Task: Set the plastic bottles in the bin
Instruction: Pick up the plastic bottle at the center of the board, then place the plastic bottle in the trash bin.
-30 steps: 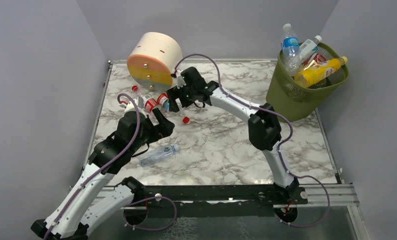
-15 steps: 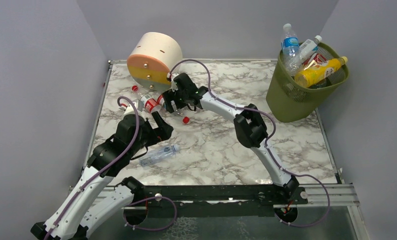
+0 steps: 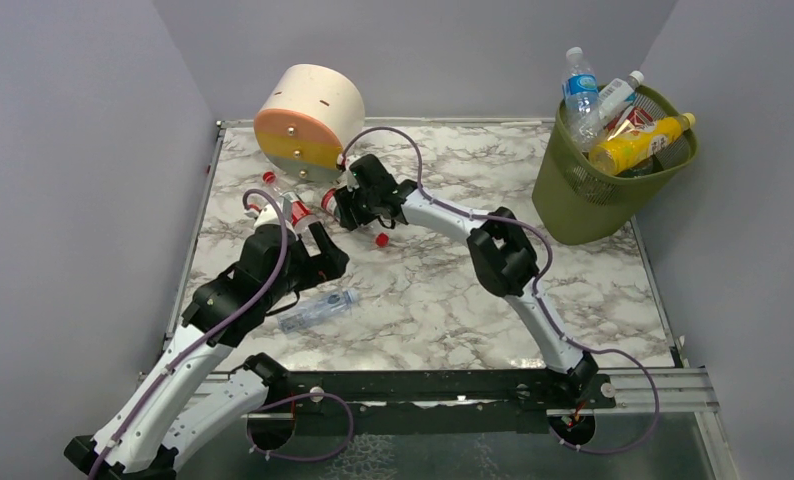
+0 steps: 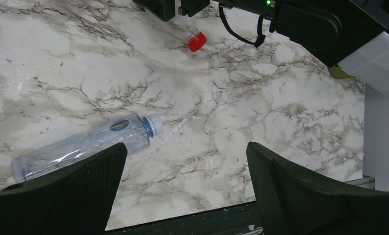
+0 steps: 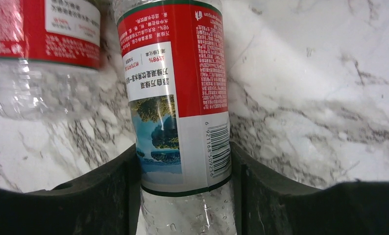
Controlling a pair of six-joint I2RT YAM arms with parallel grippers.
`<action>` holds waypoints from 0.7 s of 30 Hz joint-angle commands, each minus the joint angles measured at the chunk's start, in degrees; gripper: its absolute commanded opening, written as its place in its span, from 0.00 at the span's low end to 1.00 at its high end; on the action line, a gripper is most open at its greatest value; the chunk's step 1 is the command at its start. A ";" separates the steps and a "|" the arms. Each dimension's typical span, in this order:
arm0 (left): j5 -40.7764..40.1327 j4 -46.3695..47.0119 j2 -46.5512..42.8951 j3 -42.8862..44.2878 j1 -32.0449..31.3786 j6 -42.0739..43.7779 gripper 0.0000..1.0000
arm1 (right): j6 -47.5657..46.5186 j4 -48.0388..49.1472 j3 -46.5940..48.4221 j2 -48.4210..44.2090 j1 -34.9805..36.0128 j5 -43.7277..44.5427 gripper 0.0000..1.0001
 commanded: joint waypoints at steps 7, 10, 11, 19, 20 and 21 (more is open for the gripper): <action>1.45 2.55 -0.82 -1.99 0.22 -1.31 0.99 | -0.10 2.71 -23.20 -26.65 0.39 6.43 0.52; 1.90 3.34 -0.82 -2.47 0.30 -1.34 0.99 | 0.18 1.40 -27.78 -36.14 0.39 8.27 0.52; 2.08 3.73 -0.83 -2.73 0.27 -1.34 0.99 | -0.07 0.41 -28.26 -38.92 0.39 9.27 0.52; 4.13 7.09 0.18 -5.17 0.25 -0.46 0.99 | -0.23 -9.11 -20.07 -53.05 -5.55 17.12 0.51; 4.43 7.71 0.33 -5.45 0.25 -0.39 0.99 | -0.06 -9.73 -18.70 -54.14 -7.99 17.00 0.51; 4.64 8.25 0.34 -5.79 0.26 -0.37 0.99 | 0.18 -10.20 -17.27 -54.93 -10.55 16.77 0.51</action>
